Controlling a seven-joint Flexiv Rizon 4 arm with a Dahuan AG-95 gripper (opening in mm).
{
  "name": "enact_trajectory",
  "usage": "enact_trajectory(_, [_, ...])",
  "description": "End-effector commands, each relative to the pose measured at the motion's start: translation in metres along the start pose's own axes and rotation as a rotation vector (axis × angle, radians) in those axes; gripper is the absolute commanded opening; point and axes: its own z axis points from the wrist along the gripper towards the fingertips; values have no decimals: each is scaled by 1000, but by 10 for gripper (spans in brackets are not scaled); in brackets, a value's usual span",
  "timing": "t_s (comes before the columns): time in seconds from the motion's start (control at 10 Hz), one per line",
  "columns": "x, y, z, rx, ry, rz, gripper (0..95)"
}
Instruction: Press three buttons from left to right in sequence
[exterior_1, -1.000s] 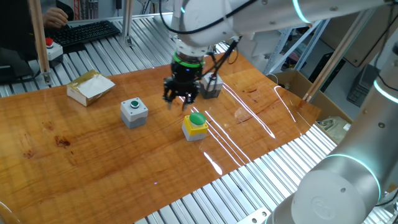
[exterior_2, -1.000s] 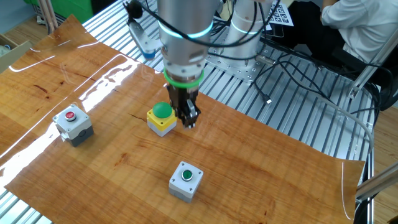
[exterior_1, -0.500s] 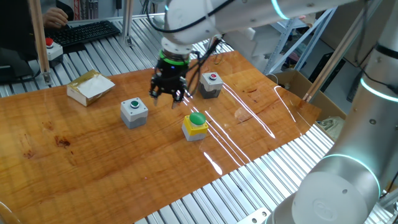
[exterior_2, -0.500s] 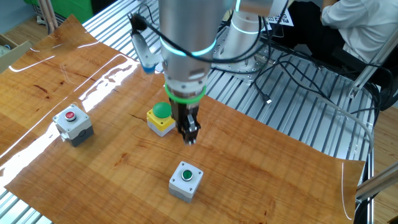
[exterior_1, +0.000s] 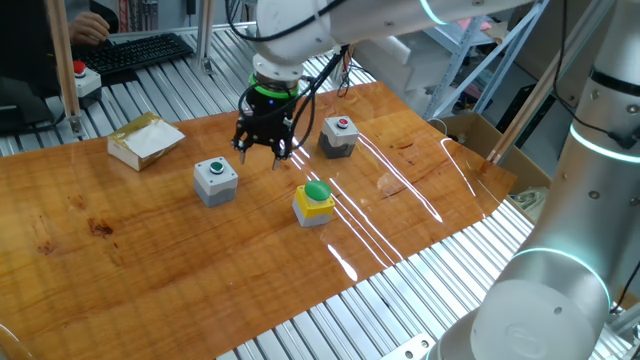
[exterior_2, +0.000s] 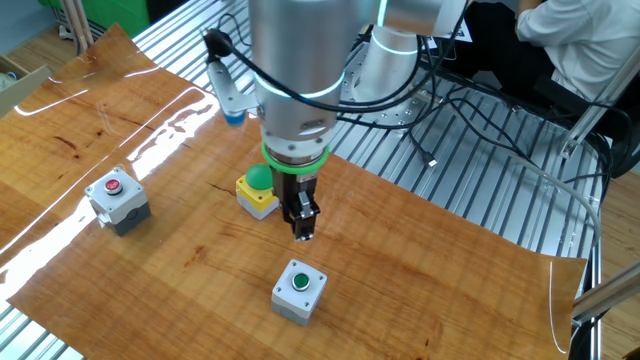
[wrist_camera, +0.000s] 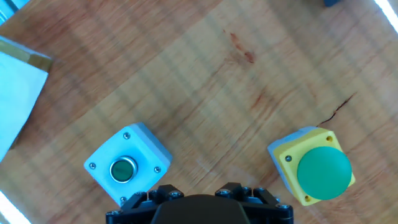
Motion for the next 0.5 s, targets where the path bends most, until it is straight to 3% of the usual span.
enact_trajectory(0.1, [-1, 0, -1, 63, -35, -18, 570])
enact_trajectory(0.5, [-1, 0, -1, 55, -18, -138, 570])
